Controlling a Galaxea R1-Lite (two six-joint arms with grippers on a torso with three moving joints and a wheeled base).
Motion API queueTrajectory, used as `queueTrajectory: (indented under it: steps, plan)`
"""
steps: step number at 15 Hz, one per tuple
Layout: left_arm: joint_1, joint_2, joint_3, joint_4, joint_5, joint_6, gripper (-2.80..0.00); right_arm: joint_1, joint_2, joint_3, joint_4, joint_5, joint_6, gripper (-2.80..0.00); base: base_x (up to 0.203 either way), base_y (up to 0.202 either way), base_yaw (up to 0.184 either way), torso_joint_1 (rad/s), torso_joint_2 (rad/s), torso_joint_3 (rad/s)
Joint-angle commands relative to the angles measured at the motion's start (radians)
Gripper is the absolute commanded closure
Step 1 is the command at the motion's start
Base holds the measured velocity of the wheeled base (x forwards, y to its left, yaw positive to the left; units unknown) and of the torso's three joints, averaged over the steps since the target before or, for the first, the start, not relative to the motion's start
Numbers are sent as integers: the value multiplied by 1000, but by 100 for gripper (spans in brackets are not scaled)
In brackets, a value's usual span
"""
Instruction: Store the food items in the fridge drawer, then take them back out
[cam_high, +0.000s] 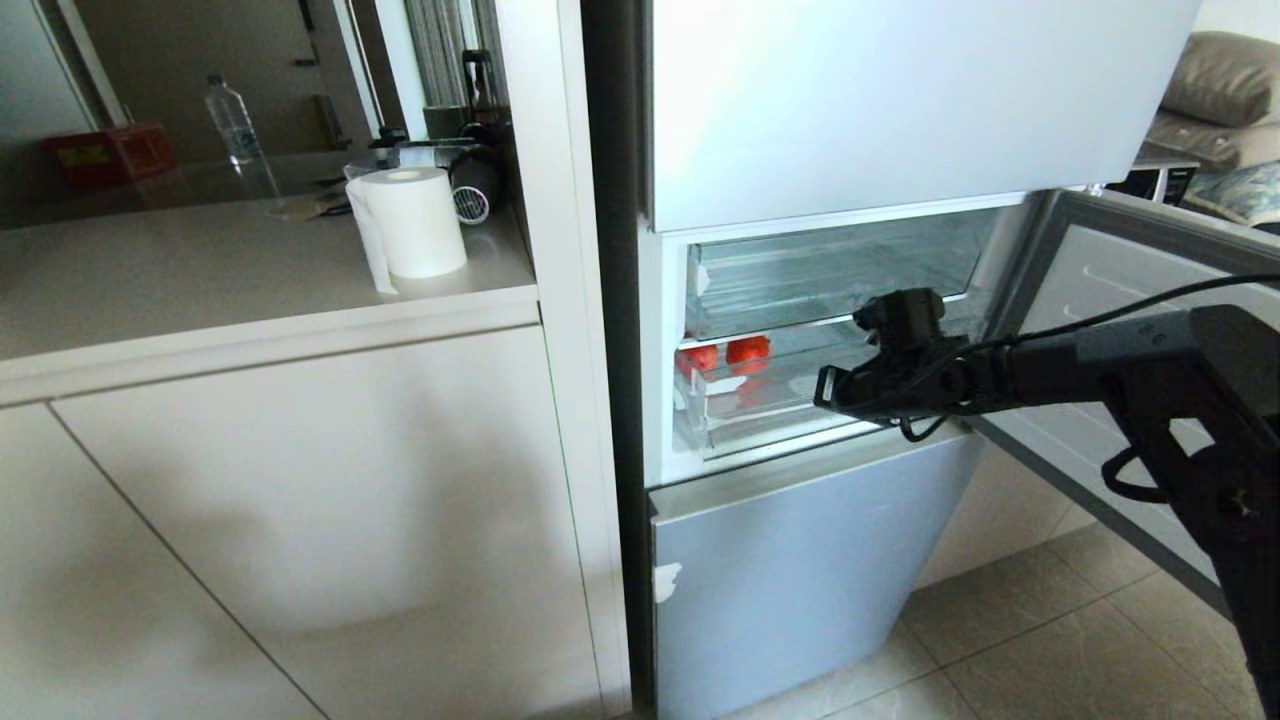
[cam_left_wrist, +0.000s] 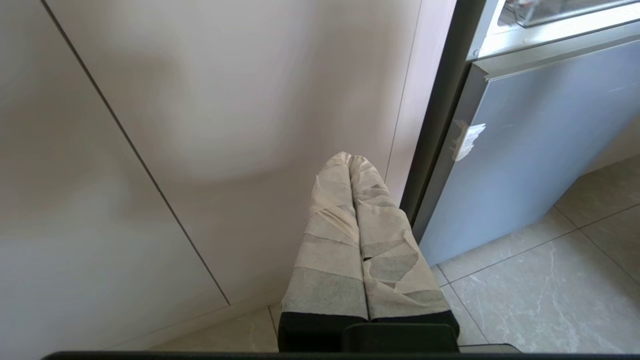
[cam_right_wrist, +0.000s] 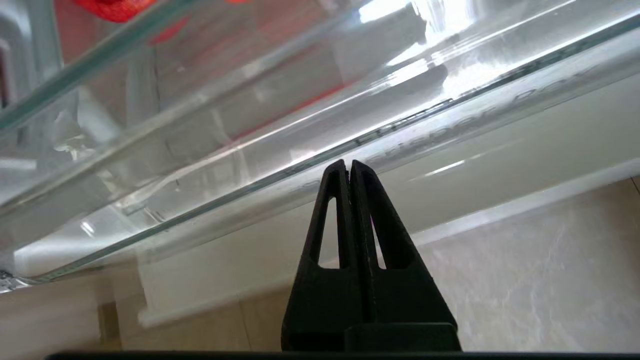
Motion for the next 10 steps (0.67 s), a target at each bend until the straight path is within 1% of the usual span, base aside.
queueTrajectory:
  steps: [1,5,8,10]
  plan:
    - [0,2,0,2,0,0,0,0,81,-83,-2,0,12,0,0,0,0,0,0,0]
    - [0,2,0,1,0,0,0,3,26,-36,1,0,27,0,0,0,0,0,0,0]
    - [0,2,0,1,0,0,0,16,-102,107,-1,1,32,0,0,0,0,9,1,1]
    - [0,2,0,1,0,0,0,28,-227,233,-2,2,33,0,0,0,0,0,0,0]
